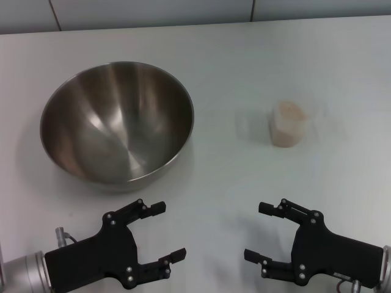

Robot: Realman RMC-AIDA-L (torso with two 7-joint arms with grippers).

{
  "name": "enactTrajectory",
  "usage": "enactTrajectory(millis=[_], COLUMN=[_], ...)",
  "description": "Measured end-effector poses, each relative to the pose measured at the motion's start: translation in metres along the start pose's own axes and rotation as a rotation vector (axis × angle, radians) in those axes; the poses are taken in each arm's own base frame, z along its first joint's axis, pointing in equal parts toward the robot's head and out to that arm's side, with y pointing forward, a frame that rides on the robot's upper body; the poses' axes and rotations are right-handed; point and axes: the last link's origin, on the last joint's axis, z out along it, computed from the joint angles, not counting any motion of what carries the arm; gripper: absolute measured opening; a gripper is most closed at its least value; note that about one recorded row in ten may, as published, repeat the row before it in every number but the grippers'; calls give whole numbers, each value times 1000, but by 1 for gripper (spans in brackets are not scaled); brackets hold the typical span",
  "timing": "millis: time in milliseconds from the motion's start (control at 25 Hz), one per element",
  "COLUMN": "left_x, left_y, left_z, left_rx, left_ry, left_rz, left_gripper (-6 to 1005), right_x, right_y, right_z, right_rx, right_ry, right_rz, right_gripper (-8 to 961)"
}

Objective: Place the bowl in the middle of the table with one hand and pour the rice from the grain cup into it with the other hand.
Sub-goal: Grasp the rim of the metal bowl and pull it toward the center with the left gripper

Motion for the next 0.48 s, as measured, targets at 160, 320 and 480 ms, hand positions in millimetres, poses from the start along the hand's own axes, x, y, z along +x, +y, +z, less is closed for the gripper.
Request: enactTrajectory(millis=[160,320,480], left_x=[1,1,2], left_y=[-1,-1,-1], left_z=[1,1,1], left_rx=[-3,-3,-3], left_ry=[2,2,4], left_rz=[4,6,6], left_gripper=[832,832,832], right_x=[-1,-1,-1], right_y=[0,0,-1], right_z=[0,1,0], right_rx=[0,-5,-5], right_ry=[-4,-4,-2], right_rz=[-1,-2,-4], right_gripper=[829,828,828])
